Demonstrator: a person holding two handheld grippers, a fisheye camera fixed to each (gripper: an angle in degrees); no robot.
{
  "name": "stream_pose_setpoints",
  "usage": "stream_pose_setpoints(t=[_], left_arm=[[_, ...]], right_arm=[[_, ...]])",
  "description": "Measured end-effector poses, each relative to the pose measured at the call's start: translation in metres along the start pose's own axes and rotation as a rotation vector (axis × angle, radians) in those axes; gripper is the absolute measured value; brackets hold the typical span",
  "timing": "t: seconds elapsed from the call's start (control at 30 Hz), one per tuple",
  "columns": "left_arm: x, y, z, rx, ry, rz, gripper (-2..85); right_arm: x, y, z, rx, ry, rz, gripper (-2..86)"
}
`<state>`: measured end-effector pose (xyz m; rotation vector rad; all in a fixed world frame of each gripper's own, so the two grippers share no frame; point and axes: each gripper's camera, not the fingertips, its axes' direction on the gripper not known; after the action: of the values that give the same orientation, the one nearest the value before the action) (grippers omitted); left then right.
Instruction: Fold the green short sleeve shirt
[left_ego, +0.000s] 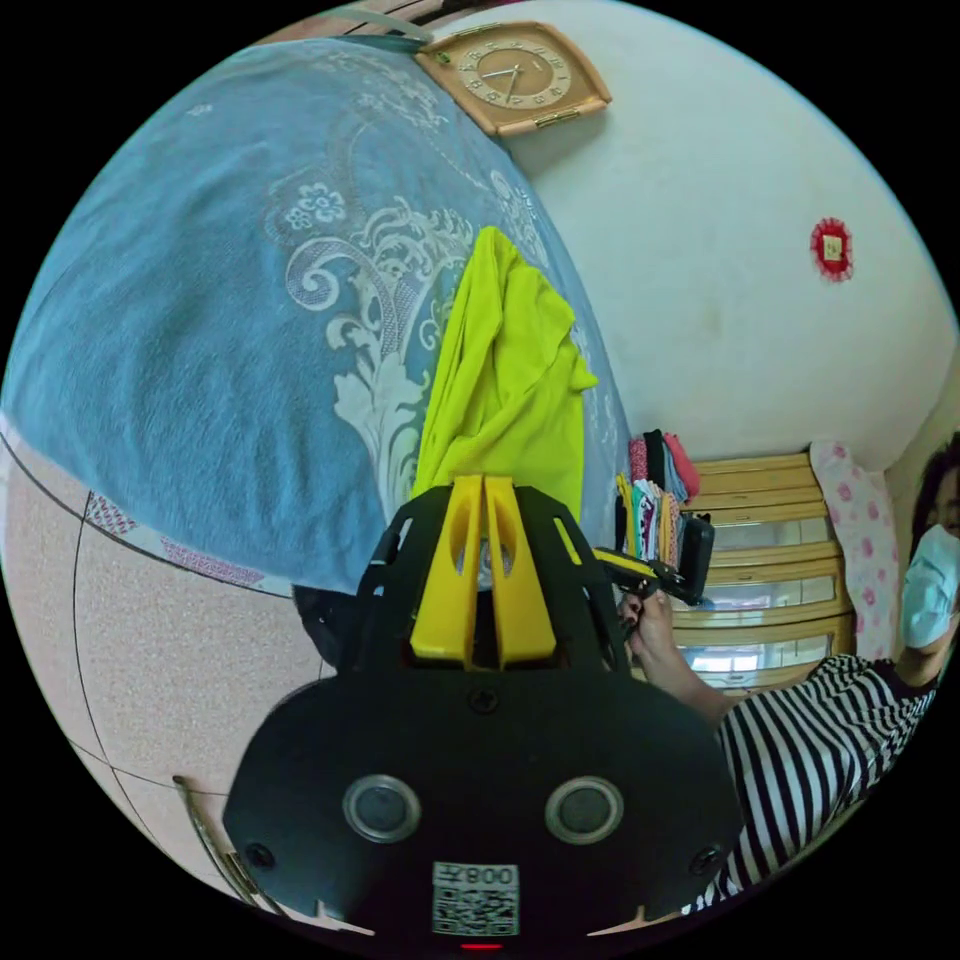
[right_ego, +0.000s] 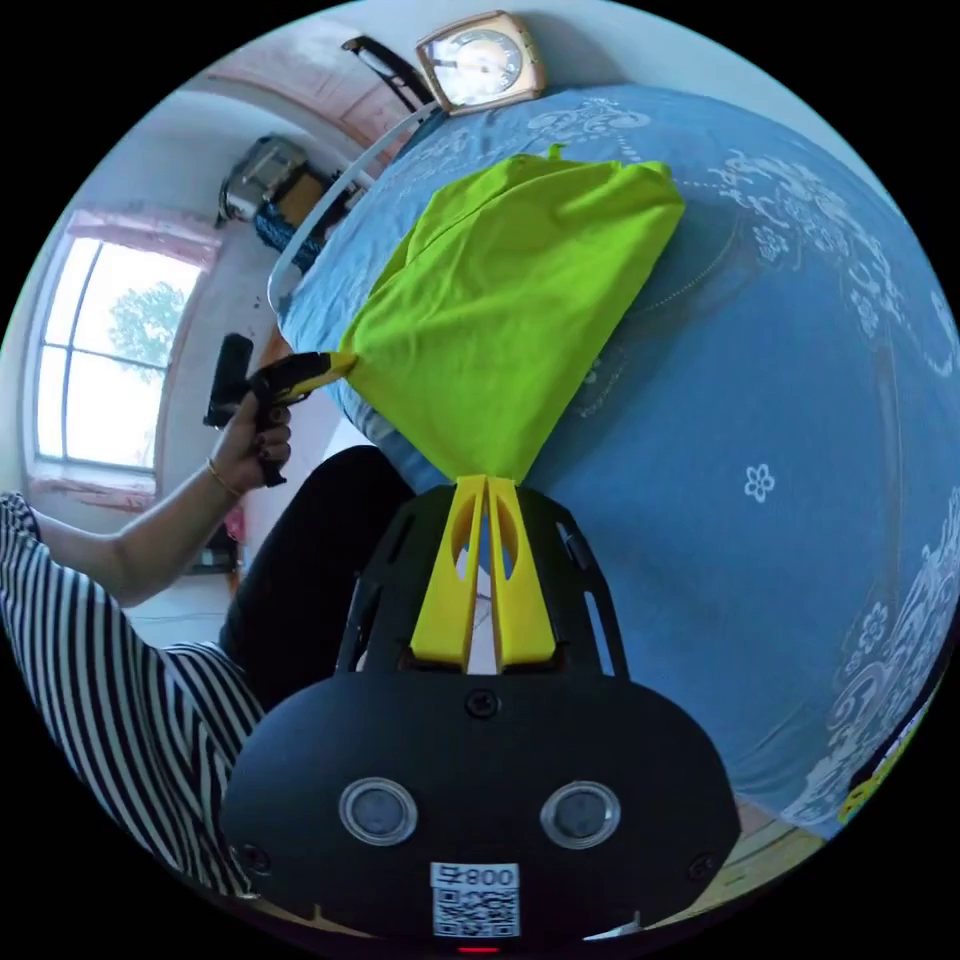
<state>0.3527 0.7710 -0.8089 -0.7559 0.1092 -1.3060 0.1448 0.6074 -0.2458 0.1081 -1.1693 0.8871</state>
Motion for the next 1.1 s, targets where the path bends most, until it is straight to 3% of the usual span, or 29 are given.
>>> stream_pose_setpoints(t=[0.13, 0.3, 0.7, 0.83, 1.1], left_arm=[[-0.001, 0.014, -0.012, 0.012, 0.093, 0.025, 2.8], [-0.015, 0.028, -0.01, -0.035, 0.174, -0.008, 5.8], [-0.042, 0.037, 0.02, -0.097, 0.328, -0.085, 8.4], [-0.051, 0.039, 0.025, -0.075, 0.391, -0.124, 10.2], [-0.057, 0.043, 0.043, -0.018, 0.533, -0.184, 12.1]], right_arm=[[0.059, 0.019, -0.006, 0.071, -0.259, 0.184, 8.8], [0.108, 0.024, 0.015, 0.054, -0.476, 0.301, 10.1], [0.168, 0.015, 0.057, -0.025, -0.577, 0.361, 2.9], [0.176, 0.015, 0.055, 0.039, -0.747, 0.33, 2.1], [0.171, 0.003, 0.034, 0.138, -0.843, 0.248, 1.6]])
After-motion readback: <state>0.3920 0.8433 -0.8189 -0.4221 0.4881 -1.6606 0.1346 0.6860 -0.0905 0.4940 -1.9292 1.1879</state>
